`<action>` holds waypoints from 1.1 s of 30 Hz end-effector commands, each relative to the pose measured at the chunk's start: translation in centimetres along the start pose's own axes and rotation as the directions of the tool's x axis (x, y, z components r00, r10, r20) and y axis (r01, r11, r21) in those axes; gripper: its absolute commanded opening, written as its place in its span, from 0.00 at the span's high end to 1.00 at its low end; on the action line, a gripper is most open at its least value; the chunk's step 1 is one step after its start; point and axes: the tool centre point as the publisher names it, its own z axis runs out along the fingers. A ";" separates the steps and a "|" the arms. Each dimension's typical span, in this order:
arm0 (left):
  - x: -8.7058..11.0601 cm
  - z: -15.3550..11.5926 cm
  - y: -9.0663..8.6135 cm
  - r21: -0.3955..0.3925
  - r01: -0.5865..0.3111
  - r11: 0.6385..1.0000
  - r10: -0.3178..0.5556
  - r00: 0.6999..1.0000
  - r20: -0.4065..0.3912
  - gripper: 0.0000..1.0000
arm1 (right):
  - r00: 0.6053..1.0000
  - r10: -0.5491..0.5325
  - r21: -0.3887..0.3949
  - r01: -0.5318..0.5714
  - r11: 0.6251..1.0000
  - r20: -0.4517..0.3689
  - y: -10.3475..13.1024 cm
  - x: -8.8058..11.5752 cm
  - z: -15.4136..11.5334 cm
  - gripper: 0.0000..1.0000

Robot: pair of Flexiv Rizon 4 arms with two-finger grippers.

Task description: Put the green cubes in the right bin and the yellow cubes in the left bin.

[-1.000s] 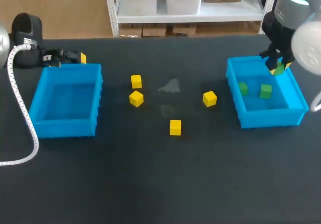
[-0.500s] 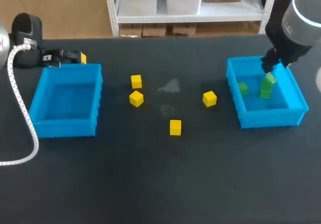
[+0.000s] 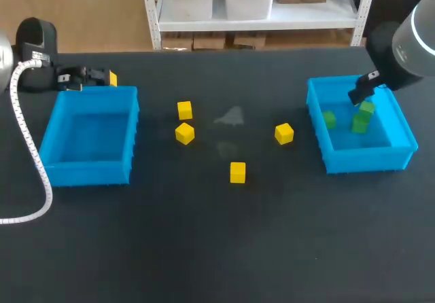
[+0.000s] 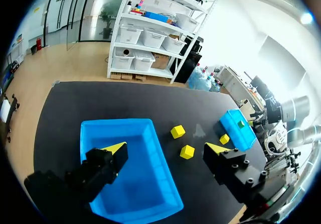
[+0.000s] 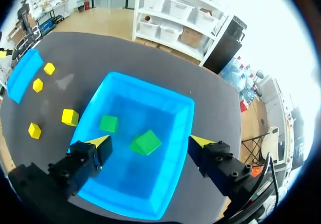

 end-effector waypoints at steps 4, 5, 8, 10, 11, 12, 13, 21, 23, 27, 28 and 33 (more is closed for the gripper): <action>0.2 0.0 0.2 0.012 -0.002 1.000 0.002 1.000 0.007 0.00 | 0.998 0.001 0.004 -0.001 1.000 0.057 0.0 0.4 0.0 0.00; 0.2 0.0 0.2 0.012 -0.002 1.000 0.002 1.000 0.007 0.00 | 0.998 0.001 0.004 -0.001 1.000 0.057 0.0 0.4 0.0 0.00; 0.2 0.0 0.2 0.012 -0.002 1.000 0.002 1.000 0.007 0.00 | 0.998 0.001 0.004 -0.001 1.000 0.057 0.0 0.4 0.0 0.00; 0.2 0.0 0.2 0.012 -0.002 1.000 0.002 1.000 0.007 0.00 | 0.998 0.001 0.004 -0.001 1.000 0.057 0.0 0.4 0.0 0.00; 0.2 0.0 0.2 0.012 -0.002 1.000 0.002 1.000 0.007 0.00 | 0.998 0.001 0.004 -0.001 1.000 0.057 0.0 0.4 0.0 0.00; 0.2 0.0 0.2 0.012 -0.002 1.000 0.002 1.000 0.007 0.00 | 0.998 0.001 0.004 -0.001 1.000 0.057 0.0 0.4 0.0 0.00; 0.2 0.0 0.2 0.012 -0.002 1.000 0.002 1.000 0.007 0.00 | 0.998 0.001 0.004 -0.001 1.000 0.057 0.0 0.4 0.0 0.00; -0.1 0.3 -0.3 0.007 -0.038 0.999 0.038 0.999 -0.011 0.00 | 0.998 0.001 0.004 -0.001 1.000 0.057 0.0 0.4 0.0 0.00; -0.5 0.5 -0.9 0.007 -0.079 0.997 0.079 0.996 -0.031 0.00 | 0.998 0.001 0.004 -0.001 1.000 0.057 0.0 0.4 0.0 0.00; -1.0 1.0 -2.4 0.016 -0.165 0.986 0.166 0.982 -0.087 0.00 | 0.998 0.001 0.004 -0.001 1.000 0.057 0.0 0.4 0.0 0.00; -1.2 1.2 -2.7 0.022 -0.179 0.984 0.181 0.979 -0.098 0.00 | 0.998 0.001 0.004 -0.001 1.000 0.057 0.0 0.4 0.0 0.00; -2.1 2.1 -5.0 0.053 -0.264 0.963 0.269 0.948 -0.170 0.00 | 0.998 0.001 0.004 -0.001 1.000 0.057 0.0 0.4 0.0 0.00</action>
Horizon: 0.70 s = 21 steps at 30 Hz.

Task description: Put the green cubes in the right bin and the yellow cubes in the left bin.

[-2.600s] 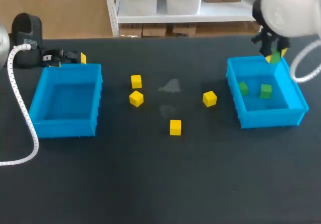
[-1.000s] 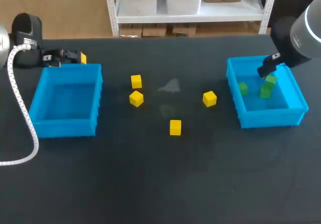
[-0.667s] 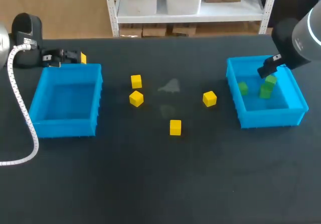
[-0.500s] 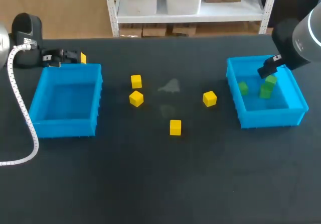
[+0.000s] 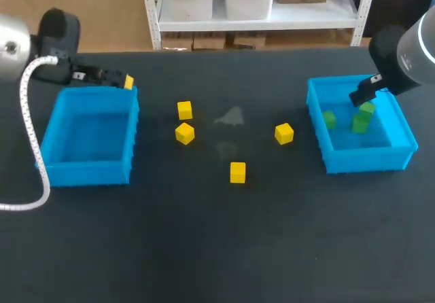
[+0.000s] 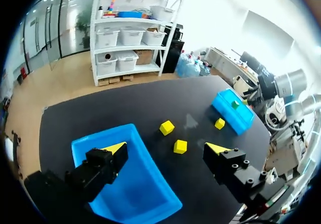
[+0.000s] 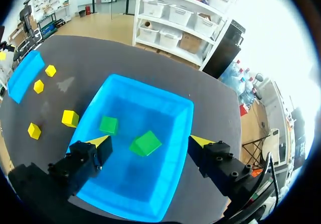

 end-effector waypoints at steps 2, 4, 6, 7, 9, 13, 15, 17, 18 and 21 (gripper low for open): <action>-2.7 1.6 -1.7 0.021 -0.061 0.998 0.063 0.990 -0.128 0.00 | 1.000 0.001 0.003 -0.001 1.000 0.006 0.0 0.2 -0.1 0.00; -3.0 2.0 -2.4 0.041 -0.102 0.994 0.107 0.980 -0.167 0.00 | 1.000 0.001 0.003 -0.001 1.000 0.006 0.0 0.2 -0.1 0.00; -3.3 2.6 -2.9 0.052 -0.141 0.989 0.149 0.967 -0.208 0.00 | 1.000 0.001 0.003 -0.001 1.000 0.006 0.0 0.2 -0.1 0.00; -3.4 2.9 -3.1 0.058 -0.162 0.985 0.171 0.958 -0.229 0.00 | 1.000 0.001 0.003 -0.001 1.000 0.006 0.0 0.2 -0.1 0.00; -3.3 3.6 -3.4 0.070 -0.205 0.976 0.216 0.938 -0.272 0.00 | 1.000 0.001 0.003 -0.001 1.000 0.006 0.0 0.2 -0.1 0.00; -3.0 5.0 -4.4 0.103 -0.279 0.955 0.297 0.891 -0.344 0.00 | 1.000 0.001 0.003 -0.001 1.000 0.006 0.0 0.2 -0.1 0.00; -2.7 5.7 -5.0 0.116 -0.312 0.943 0.333 0.865 -0.377 0.00 | 1.000 0.001 0.003 -0.001 1.000 0.006 0.0 0.2 -0.1 0.00; -2.5 6.4 -5.3 0.133 -0.335 0.933 0.359 0.838 -0.410 0.00 | 1.000 0.001 0.003 -0.001 1.000 0.006 0.0 0.2 -0.1 0.00; -2.3 6.8 -5.5 0.137 -0.352 0.926 0.376 0.822 -0.428 0.00 | 1.000 0.001 0.003 -0.001 1.000 0.006 0.0 0.2 -0.1 0.00; -1.8 7.8 -5.6 0.142 -0.367 0.919 0.388 0.787 -0.480 0.00 | 1.000 0.001 0.003 -0.001 1.000 0.006 0.0 0.2 -0.1 0.00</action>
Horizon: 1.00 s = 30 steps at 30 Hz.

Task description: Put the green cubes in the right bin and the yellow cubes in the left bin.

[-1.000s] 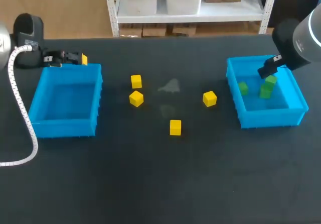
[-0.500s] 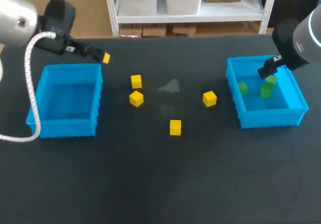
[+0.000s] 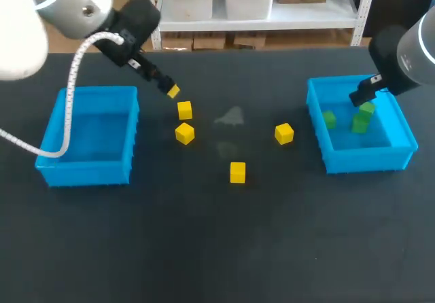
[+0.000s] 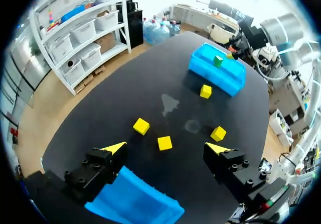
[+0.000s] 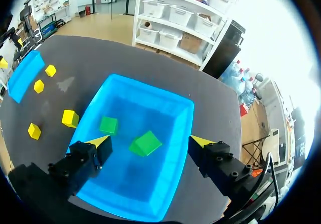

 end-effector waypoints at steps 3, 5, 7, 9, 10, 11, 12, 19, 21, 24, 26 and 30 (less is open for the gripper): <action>-0.8 2.7 0.1 -0.009 -0.028 1.000 0.025 0.969 -0.245 0.00 | 1.000 0.001 0.003 -0.001 1.000 0.004 0.0 0.1 -0.1 0.00; -0.7 3.3 0.0 -0.021 -0.040 0.999 0.033 0.962 -0.270 0.00 | 1.000 0.001 0.003 -0.001 1.000 0.004 0.0 0.1 -0.1 0.00; -0.5 4.0 -0.2 -0.029 -0.050 0.998 0.039 0.955 -0.292 0.00 | 1.000 0.001 0.003 -0.001 1.000 0.004 0.0 0.1 -0.1 0.00; -0.3 4.7 -0.3 -0.041 -0.058 0.997 0.043 0.951 -0.307 0.00 | 1.000 0.001 0.003 -0.001 1.000 0.004 0.0 0.1 -0.1 0.00; -0.2 5.0 -0.4 -0.043 -0.063 0.997 0.046 0.948 -0.316 0.00 | 1.000 0.001 0.003 -0.001 1.000 0.004 0.0 0.1 -0.1 0.00; -0.1 5.3 -0.5 -0.045 -0.061 0.997 0.043 0.945 -0.324 0.00 | 1.000 0.001 0.003 -0.001 1.000 0.004 0.0 0.1 -0.1 0.00; 0.0 5.6 -0.5 -0.048 -0.063 0.997 0.044 0.943 -0.330 0.00 | 1.000 0.001 0.003 -0.001 1.000 0.004 0.0 0.1 -0.1 0.00; 1.1 7.2 -1.0 -0.073 -0.051 0.996 0.022 0.937 -0.348 0.00 | 1.000 0.001 0.003 -0.001 1.000 0.004 0.0 0.1 -0.1 0.00; 1.5 7.7 -1.1 -0.077 -0.032 0.997 0.003 0.937 -0.350 0.00 | 1.000 0.001 0.003 -0.001 1.000 0.004 0.0 0.1 -0.1 0.00; 2.3 8.6 -1.2 -0.080 -0.019 0.997 -0.011 0.936 -0.352 0.00 | 1.000 0.001 0.003 -0.001 1.000 0.004 0.0 0.1 -0.1 0.00; 2.8 9.1 -1.4 -0.078 -0.005 0.997 -0.023 0.934 -0.355 0.00 | 1.000 0.001 0.003 -0.001 1.000 0.004 0.0 0.1 -0.1 0.00; 3.5 9.9 -1.6 -0.075 0.014 0.997 -0.040 0.935 -0.353 0.00 | 1.000 0.001 0.003 -0.001 1.000 0.004 0.0 0.1 -0.1 0.00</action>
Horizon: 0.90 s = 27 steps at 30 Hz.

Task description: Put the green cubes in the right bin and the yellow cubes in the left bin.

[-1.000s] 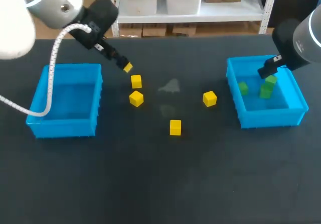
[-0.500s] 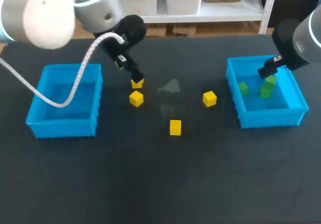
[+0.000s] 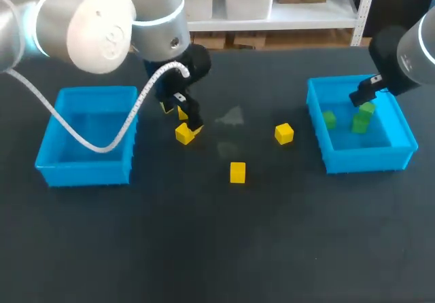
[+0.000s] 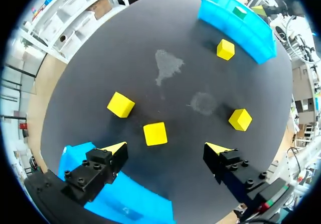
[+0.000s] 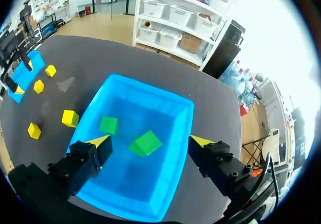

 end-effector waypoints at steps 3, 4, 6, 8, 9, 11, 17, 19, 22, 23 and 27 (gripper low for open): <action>0.4 1.7 -0.3 0.006 0.011 1.000 -0.011 1.000 0.009 0.00 | 1.000 0.001 0.003 -0.001 1.000 0.004 0.0 0.1 0.0 0.00; 0.4 2.0 -0.4 0.005 0.013 1.000 -0.013 1.000 0.009 0.00 | 1.000 0.001 0.003 -0.001 1.000 0.004 0.0 0.1 0.0 0.00; 0.4 2.6 -0.3 0.002 0.026 1.000 -0.026 1.000 0.009 0.00 | 1.000 0.001 0.003 -0.001 1.000 0.004 0.0 0.1 0.0 0.00; 0.5 3.1 -0.3 -0.006 0.029 1.000 -0.029 1.000 0.005 0.00 | 1.000 0.001 0.003 -0.001 1.000 0.004 0.0 0.1 0.0 0.00; 0.4 3.4 -0.2 -0.018 0.029 0.999 -0.029 1.000 0.001 0.00 | 1.000 0.001 0.003 -0.001 1.000 0.004 0.0 0.1 0.0 0.00; 0.3 3.8 0.0 -0.023 0.039 0.999 -0.039 0.999 -0.004 0.00 | 1.000 0.001 0.003 -0.001 1.000 0.004 0.0 0.1 0.0 0.00; -0.1 4.5 0.6 -0.054 0.063 0.997 -0.063 0.998 -0.002 0.00 | 1.000 0.001 0.003 -0.001 1.000 0.004 0.0 0.1 0.0 0.00; -0.2 4.8 0.8 -0.062 0.069 0.996 -0.070 0.998 -0.005 0.00 | 1.000 0.001 0.003 -0.001 1.000 0.004 0.0 0.1 0.0 0.00; -0.3 5.3 0.8 -0.064 0.072 0.995 -0.073 0.997 -0.015 0.00 | 1.000 0.001 0.003 -0.001 1.000 0.004 0.0 0.1 0.0 0.00; -0.4 5.4 0.8 -0.065 0.071 0.995 -0.072 0.997 -0.016 0.00 | 1.000 0.001 0.003 -0.001 1.000 0.004 0.0 0.1 0.0 0.00; -0.6 6.1 1.0 -0.081 0.078 0.994 -0.079 0.997 -0.011 0.00 | 1.000 0.001 0.003 -0.001 1.000 0.004 0.0 0.1 0.0 0.00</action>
